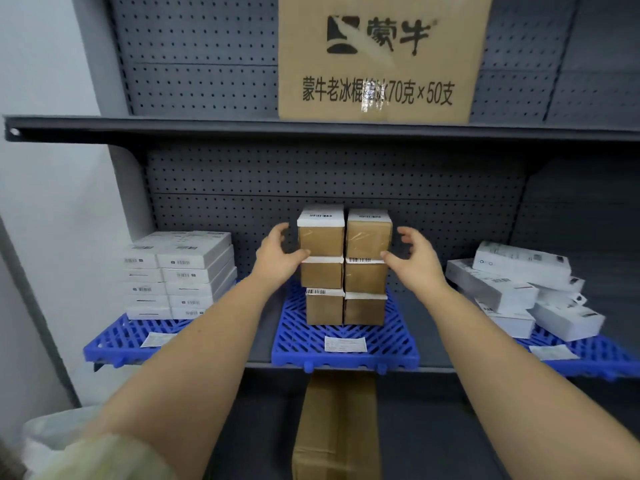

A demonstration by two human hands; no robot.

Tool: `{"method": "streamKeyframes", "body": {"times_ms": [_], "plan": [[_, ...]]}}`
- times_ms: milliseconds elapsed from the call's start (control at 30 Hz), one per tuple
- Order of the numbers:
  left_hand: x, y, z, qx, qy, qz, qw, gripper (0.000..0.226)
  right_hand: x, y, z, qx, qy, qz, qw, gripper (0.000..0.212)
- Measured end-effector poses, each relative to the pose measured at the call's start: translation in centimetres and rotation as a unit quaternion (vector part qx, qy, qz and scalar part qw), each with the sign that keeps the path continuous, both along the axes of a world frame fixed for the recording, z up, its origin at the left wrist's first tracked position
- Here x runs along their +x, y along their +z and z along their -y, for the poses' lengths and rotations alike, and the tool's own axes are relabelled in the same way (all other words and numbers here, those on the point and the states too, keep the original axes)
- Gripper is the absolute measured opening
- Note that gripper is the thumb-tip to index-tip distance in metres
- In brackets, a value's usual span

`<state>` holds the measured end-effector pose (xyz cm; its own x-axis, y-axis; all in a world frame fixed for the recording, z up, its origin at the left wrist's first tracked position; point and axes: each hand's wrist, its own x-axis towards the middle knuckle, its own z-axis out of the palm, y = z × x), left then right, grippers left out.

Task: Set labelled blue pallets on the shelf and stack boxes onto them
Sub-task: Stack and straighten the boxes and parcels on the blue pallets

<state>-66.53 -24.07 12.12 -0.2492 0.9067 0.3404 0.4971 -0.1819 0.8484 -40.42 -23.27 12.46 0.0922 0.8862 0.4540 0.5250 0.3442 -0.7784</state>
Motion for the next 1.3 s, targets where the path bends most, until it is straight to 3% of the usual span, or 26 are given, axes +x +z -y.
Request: {"method": "streamKeyframes", "body": {"times_ms": [167, 367, 533, 800, 967, 1300], "plan": [[1.4, 5.6, 2.8, 0.063, 0.023, -0.189, 0.98, 0.077, 0.2, 4.2, 3.7, 0.037, -0.034, 0.155, 0.987, 0.064], [7.3, 10.3, 5.6, 0.105, 0.008, -0.333, 0.937, 0.07, 1.8, 8.9, 8.4, 0.062, -0.081, 0.219, 0.97, 0.062], [13.4, 11.0, 7.4, 0.153, -0.007, -0.365, 0.918, 0.066, 6.3, 10.2, 11.4, 0.076, -0.114, 0.211, 0.968, 0.058], [24.2, 9.3, 8.7, 0.197, -0.008, -0.444, 0.874, 0.063, 17.8, 8.6, 13.3, 0.049, -0.169, 0.354, 0.919, 0.059], [31.5, 7.1, 7.8, 0.177, -0.006, -0.517, 0.837, 0.066, 25.0, 6.5, 12.3, 0.03, -0.143, 0.422, 0.895, 0.062], [41.5, 0.3, 4.2, 0.073, -0.015, -0.539, 0.839, 0.062, 34.7, 2.7, 7.2, 0.032, -0.076, 0.425, 0.901, 0.06]]}}
